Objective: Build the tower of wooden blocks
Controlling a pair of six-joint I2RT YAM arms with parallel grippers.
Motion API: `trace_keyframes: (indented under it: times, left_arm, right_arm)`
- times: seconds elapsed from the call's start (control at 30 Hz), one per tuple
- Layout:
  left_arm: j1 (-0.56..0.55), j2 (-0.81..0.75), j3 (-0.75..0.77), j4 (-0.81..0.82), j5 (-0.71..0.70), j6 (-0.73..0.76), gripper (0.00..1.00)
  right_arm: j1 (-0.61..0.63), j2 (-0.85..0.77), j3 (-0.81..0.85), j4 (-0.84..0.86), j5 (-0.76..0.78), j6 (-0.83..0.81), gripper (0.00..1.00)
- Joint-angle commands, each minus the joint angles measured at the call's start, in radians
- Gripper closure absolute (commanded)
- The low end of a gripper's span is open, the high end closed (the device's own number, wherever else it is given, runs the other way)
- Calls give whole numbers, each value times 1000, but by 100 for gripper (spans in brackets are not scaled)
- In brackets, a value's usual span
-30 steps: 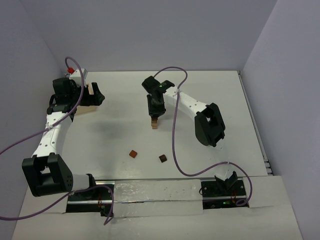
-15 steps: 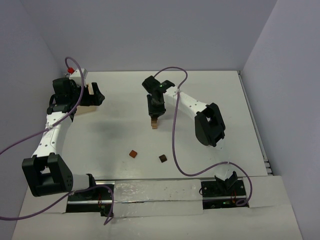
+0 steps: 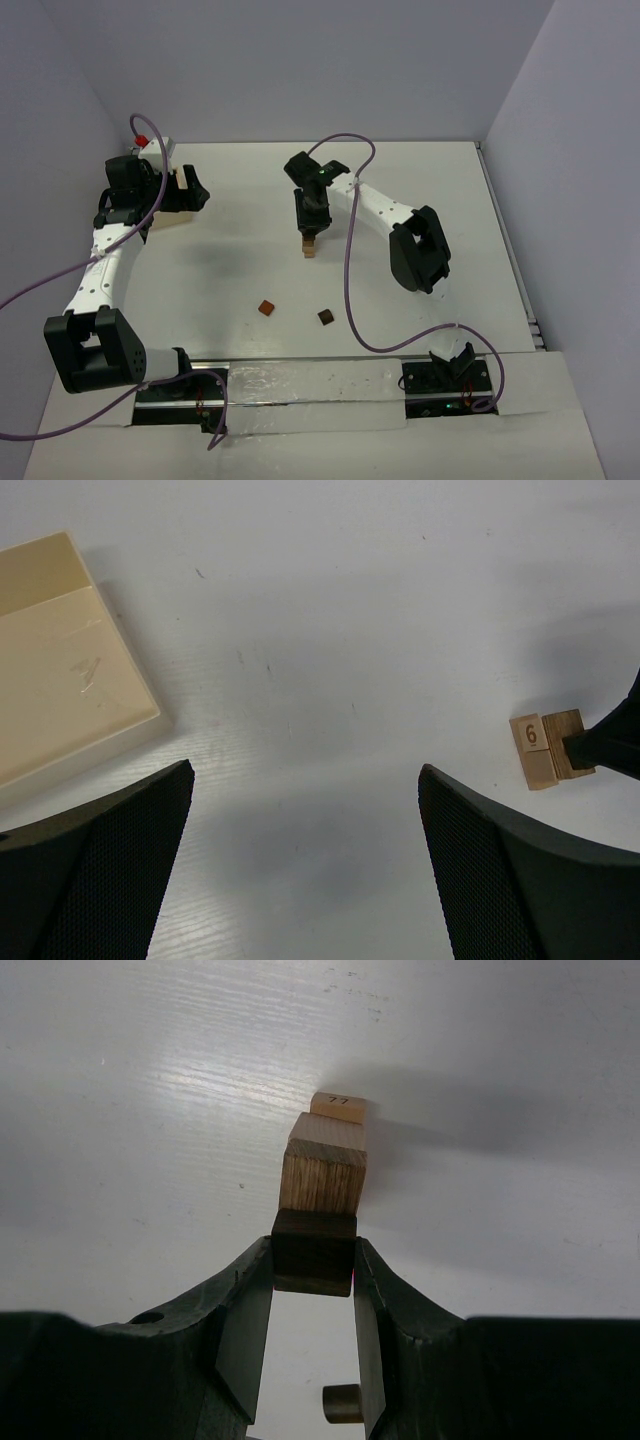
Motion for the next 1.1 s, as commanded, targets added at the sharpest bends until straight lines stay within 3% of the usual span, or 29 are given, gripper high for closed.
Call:
trace_keyframes:
  times: [0.0, 0.3, 1.07]
  left_arm:
    - [-2, 2, 42, 17, 18, -15, 1]
    - [-2, 3, 42, 19, 18, -18, 1]
    - [-2, -1, 44, 14, 20, -15, 1]
  right_arm:
    - [-5, -48, 27, -2, 46, 8, 63]
    - [-2, -72, 21, -2, 58, 7, 67]
    - [22, -61, 37, -2, 41, -3, 65]
